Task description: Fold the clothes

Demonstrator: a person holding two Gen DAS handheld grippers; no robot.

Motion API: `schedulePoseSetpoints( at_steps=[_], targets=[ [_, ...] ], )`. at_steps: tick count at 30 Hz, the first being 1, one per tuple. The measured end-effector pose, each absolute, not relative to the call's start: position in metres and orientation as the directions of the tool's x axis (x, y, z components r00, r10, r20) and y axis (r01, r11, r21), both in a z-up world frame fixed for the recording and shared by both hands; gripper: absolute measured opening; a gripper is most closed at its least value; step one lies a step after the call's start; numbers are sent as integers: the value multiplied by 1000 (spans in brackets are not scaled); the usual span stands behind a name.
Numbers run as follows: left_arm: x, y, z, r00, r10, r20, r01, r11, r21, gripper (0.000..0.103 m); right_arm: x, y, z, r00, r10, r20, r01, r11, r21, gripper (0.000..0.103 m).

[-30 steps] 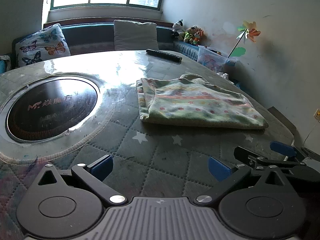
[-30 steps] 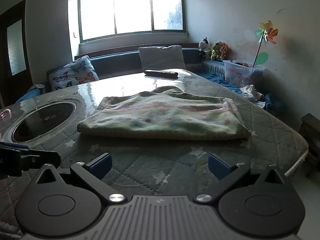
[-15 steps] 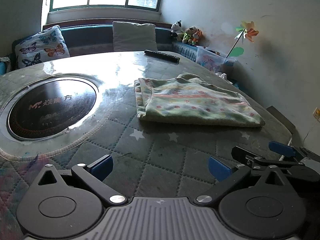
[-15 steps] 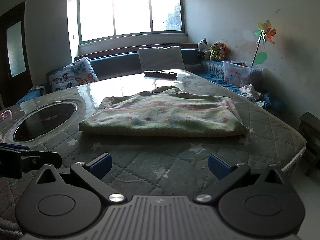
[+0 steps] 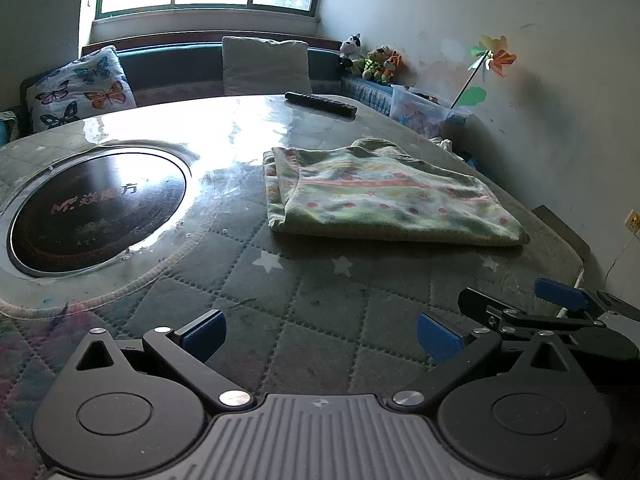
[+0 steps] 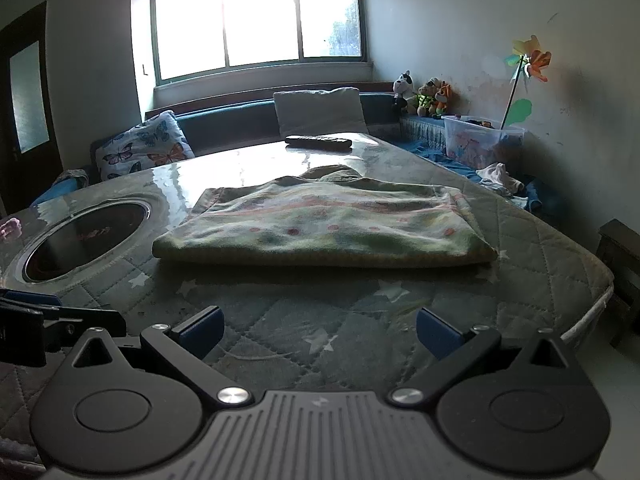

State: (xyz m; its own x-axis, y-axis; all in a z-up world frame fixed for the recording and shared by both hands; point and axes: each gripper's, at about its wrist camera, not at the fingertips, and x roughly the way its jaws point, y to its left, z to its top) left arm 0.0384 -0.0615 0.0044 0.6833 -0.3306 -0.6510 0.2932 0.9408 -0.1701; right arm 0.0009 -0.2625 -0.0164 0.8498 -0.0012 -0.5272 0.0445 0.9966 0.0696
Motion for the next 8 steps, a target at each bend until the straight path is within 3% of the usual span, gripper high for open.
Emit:
schedulePoseSetpoints(
  at_steps=[8],
  targets=[
    [40, -64, 3, 678, -335, -655, 304, 938, -166, 103, 3, -262, -18, 846, 1, -533, 44, 997, 71, 103]
  ],
)
